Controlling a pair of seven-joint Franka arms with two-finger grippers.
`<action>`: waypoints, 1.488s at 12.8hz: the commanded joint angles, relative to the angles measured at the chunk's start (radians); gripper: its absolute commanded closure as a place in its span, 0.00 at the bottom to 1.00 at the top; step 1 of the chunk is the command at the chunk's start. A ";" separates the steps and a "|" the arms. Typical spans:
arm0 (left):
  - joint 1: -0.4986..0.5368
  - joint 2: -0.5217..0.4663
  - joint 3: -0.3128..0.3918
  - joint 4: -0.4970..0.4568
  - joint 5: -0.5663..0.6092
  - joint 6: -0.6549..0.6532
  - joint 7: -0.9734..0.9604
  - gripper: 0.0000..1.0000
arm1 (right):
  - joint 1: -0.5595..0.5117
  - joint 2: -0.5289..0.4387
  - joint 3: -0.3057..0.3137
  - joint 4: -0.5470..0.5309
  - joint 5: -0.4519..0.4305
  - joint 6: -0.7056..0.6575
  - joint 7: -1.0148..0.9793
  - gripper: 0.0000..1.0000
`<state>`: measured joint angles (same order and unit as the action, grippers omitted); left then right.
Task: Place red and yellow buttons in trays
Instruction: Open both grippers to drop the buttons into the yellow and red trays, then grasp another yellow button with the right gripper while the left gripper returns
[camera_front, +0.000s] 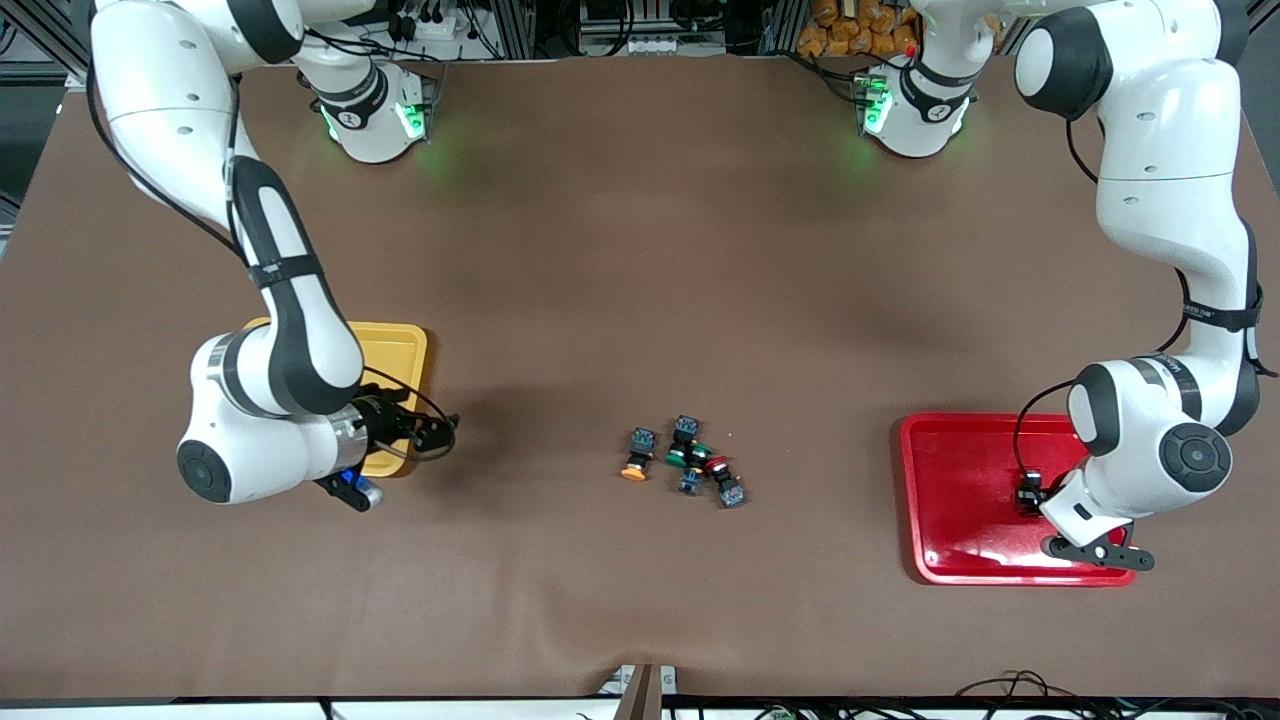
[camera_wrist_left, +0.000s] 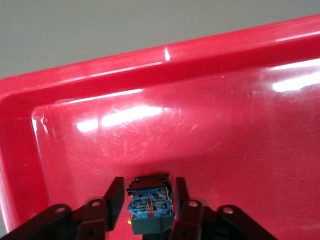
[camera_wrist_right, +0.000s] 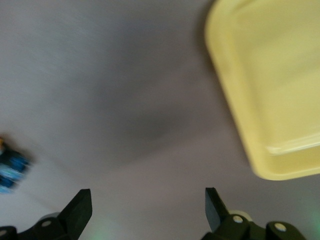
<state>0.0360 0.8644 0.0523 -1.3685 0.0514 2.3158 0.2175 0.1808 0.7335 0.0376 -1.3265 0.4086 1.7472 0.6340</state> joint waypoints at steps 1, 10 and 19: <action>-0.002 -0.030 -0.017 -0.009 -0.012 0.004 0.007 0.19 | 0.121 -0.002 -0.011 0.007 0.015 0.176 0.168 0.00; -0.128 -0.088 -0.072 -0.007 -0.011 -0.004 -0.448 0.00 | 0.442 0.184 -0.034 0.090 -0.168 0.686 0.409 0.05; -0.344 -0.067 -0.074 0.008 -0.016 -0.001 -1.052 0.00 | 0.566 0.325 -0.102 0.170 -0.263 0.749 0.490 0.24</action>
<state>-0.2733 0.7958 -0.0303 -1.3672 0.0501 2.3154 -0.7689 0.6996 0.9954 -0.0208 -1.2313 0.1712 2.4847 1.0633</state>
